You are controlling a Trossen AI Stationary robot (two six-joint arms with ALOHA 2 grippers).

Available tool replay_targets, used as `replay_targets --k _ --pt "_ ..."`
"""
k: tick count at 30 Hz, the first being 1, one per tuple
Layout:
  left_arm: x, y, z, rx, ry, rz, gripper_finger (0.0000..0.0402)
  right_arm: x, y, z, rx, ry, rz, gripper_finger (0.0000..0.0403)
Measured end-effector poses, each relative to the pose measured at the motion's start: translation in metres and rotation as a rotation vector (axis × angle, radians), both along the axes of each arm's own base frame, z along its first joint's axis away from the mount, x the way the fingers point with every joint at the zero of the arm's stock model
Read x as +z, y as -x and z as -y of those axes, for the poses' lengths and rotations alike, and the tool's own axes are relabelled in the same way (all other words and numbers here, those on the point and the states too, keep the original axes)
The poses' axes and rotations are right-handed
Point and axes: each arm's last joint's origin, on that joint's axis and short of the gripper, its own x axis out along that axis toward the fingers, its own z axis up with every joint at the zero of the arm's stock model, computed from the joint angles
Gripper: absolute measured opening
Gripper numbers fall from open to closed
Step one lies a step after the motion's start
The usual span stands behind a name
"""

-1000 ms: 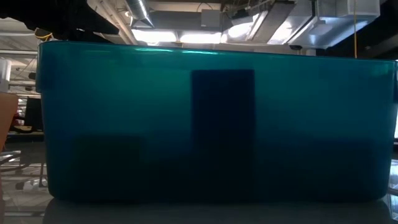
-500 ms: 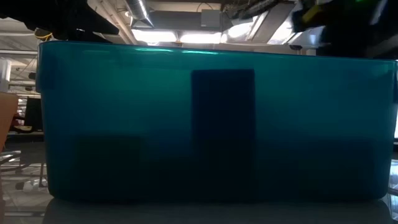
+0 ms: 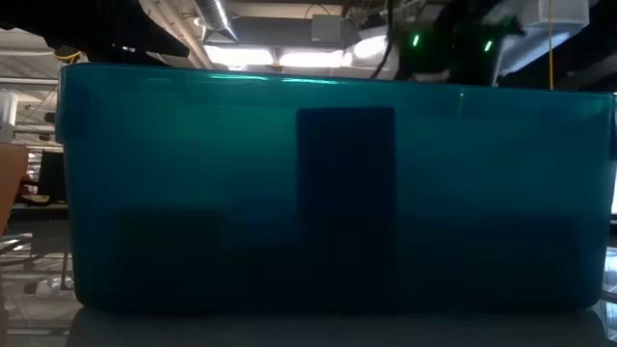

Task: Sort blocks by size
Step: Put the orange triangular block into the orange bin

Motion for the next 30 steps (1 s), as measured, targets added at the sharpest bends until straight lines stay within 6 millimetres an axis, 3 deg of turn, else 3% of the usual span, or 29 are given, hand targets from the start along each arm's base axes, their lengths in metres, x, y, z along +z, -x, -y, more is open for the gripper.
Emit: replay_targets --k 6,12,22,30 --pt "0.0 0.0 0.0 0.0 -0.001 -0.002 0.025 -0.022 0.012 0.053 -0.191 0.102 0.071 0.0262" --pt "-0.001 0.0 0.0 0.004 0.016 0.0 0.025 -0.024 0.021 0.088 -0.405 0.208 0.175 0.0262" --pt "-0.001 0.0 0.0 0.004 0.014 0.0 0.025 -0.023 0.021 0.112 -0.517 0.344 0.286 0.0262" --pt "-0.001 0.0 0.0 0.005 0.017 -0.001 0.025 -0.051 0.034 0.114 -0.646 0.365 0.479 0.0262"
